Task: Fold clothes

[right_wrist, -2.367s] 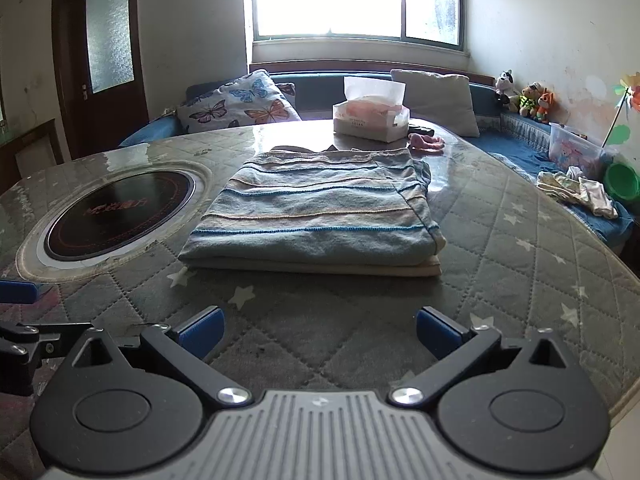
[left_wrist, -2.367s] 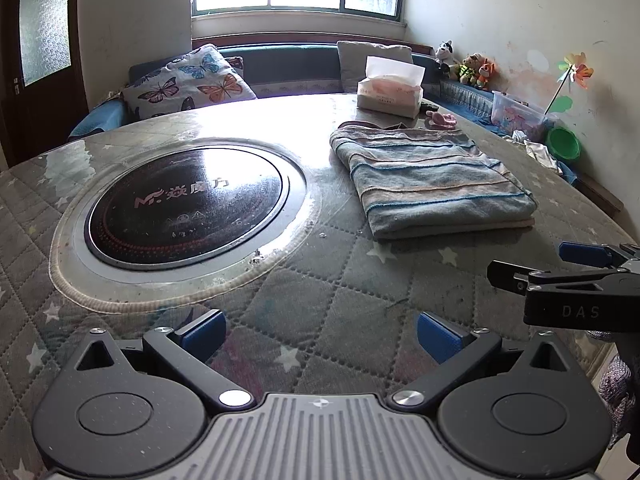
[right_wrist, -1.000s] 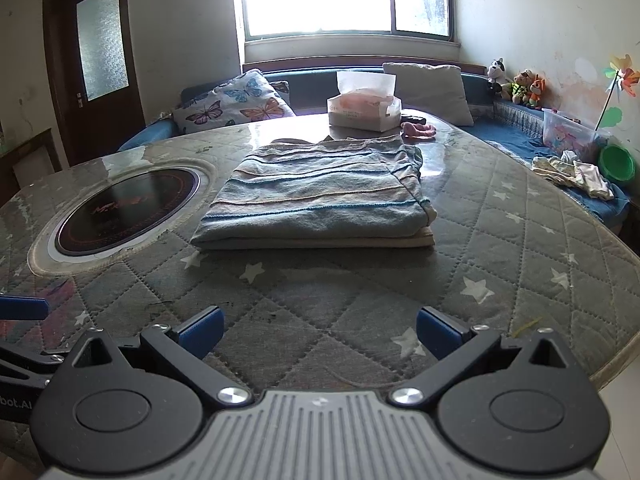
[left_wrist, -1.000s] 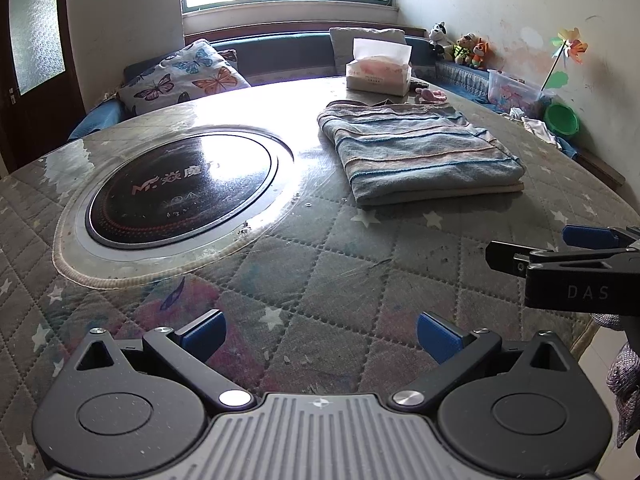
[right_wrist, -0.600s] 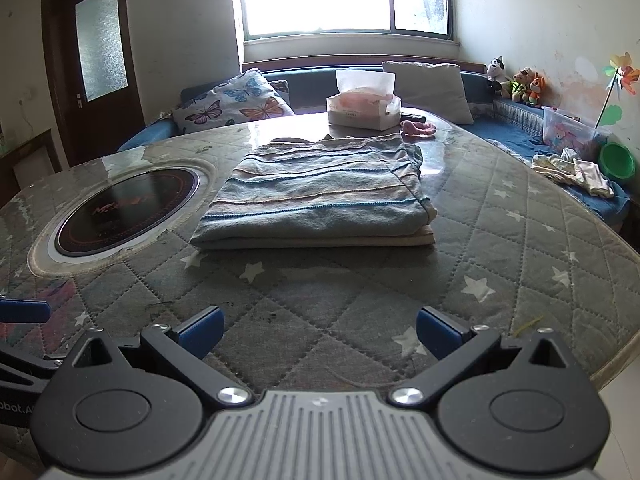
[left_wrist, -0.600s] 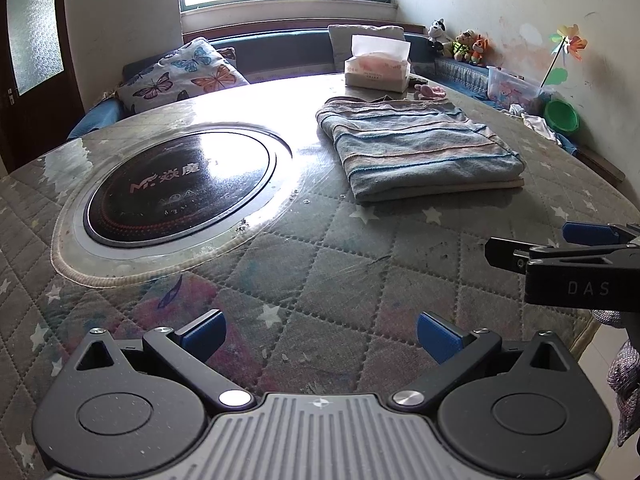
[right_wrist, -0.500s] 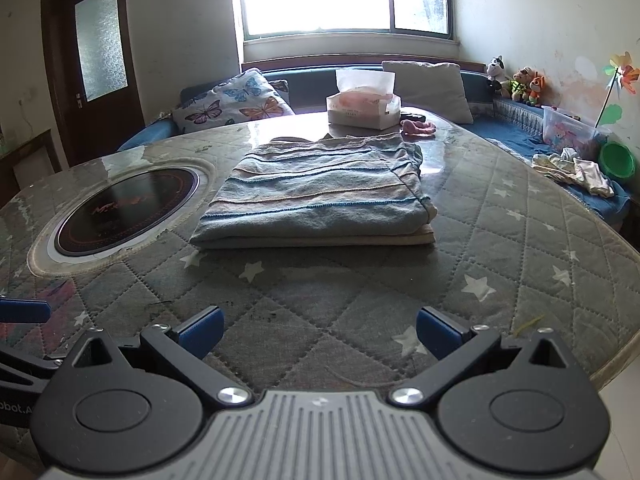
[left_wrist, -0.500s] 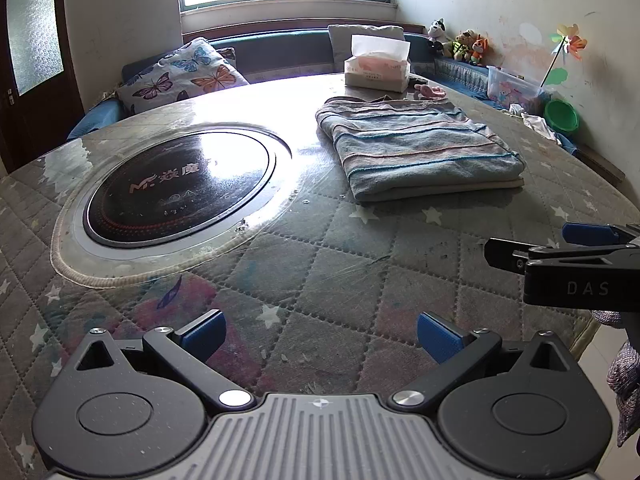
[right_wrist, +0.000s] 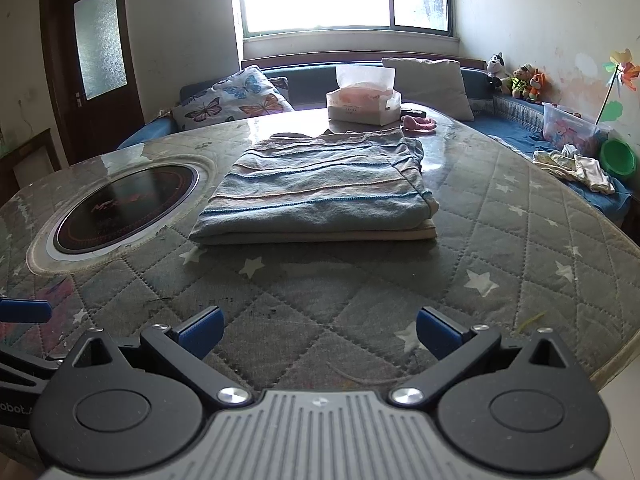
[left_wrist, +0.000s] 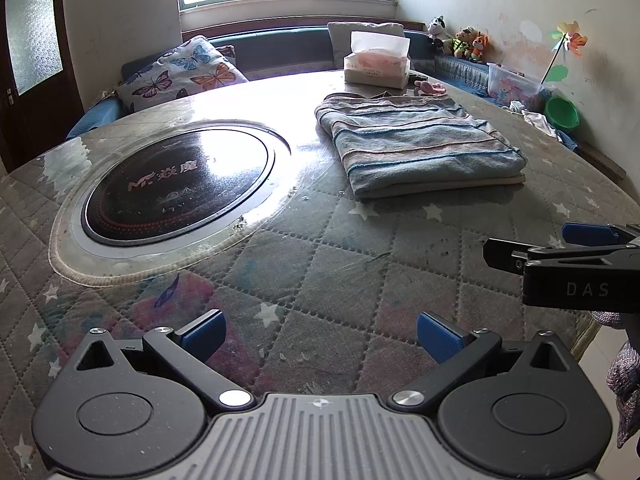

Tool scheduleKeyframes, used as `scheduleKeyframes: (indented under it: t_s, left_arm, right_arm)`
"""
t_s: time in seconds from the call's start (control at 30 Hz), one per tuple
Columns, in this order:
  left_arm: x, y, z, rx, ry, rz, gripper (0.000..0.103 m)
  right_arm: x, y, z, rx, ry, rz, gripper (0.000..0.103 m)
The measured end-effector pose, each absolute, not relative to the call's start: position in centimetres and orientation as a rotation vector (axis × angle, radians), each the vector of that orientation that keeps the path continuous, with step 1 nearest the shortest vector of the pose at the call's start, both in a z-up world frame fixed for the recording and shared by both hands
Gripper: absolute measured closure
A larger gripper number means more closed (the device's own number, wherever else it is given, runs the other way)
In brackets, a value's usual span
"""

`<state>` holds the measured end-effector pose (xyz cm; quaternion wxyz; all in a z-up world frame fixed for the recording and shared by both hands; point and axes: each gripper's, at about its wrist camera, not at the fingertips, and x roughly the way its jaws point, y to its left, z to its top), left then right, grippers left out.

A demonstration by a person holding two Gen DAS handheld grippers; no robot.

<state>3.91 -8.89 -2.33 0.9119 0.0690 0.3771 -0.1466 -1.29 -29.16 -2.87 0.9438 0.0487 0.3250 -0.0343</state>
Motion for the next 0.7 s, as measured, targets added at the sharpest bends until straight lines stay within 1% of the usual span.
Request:
scheduleKeyframes:
  t_s: [0.7]
  left_arm:
    - [4.2,-9.02,-2.52,0.143,0.778,-0.307,0.0]
  right_arm:
    - [-1.05,-28.94,-2.9,0.091,0.667,-0.07,0.0]
